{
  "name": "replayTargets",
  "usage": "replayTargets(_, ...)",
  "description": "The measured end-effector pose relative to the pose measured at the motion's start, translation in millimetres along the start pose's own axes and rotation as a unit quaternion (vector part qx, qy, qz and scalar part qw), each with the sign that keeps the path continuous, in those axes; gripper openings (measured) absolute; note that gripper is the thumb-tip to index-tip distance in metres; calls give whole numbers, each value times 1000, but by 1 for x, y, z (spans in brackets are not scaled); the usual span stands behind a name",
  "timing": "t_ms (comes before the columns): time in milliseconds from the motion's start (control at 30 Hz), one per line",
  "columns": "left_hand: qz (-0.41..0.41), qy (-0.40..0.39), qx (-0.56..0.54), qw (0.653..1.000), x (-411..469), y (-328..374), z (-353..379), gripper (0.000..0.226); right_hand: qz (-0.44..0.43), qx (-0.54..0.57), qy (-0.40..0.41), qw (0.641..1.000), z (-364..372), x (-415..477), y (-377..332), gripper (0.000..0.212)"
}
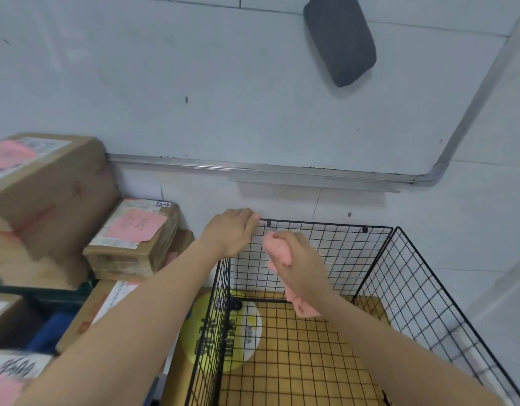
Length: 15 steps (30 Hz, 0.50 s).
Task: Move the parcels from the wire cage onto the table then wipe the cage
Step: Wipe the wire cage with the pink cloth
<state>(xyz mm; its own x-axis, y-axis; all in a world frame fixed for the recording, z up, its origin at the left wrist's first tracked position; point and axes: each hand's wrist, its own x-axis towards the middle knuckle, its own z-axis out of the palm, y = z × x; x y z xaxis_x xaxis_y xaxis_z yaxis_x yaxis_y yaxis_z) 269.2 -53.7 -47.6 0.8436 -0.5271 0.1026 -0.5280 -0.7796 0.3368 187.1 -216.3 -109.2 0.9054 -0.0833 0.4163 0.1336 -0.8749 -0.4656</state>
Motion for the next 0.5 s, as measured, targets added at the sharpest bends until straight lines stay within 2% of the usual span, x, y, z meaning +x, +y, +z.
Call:
replayTargets(200, 5, 15, -12, 1000, 6, -7, 6, 43, 16, 90, 18, 996, 52, 21, -46, 49)
replayTargets(300, 16, 13, -21, 1000, 10, -11, 10, 43, 34, 130, 34, 990, 64, 23, -47, 52)
replayTargets(400, 33, 9, -66, 997, 13, -18, 12, 59, 43, 152, 46, 986, 65, 20, -42, 50)
replayTargets(500, 27, 17, -107, 994, 14, -19, 13, 51, 49, 145, 74, 985, 62, 18, -35, 46)
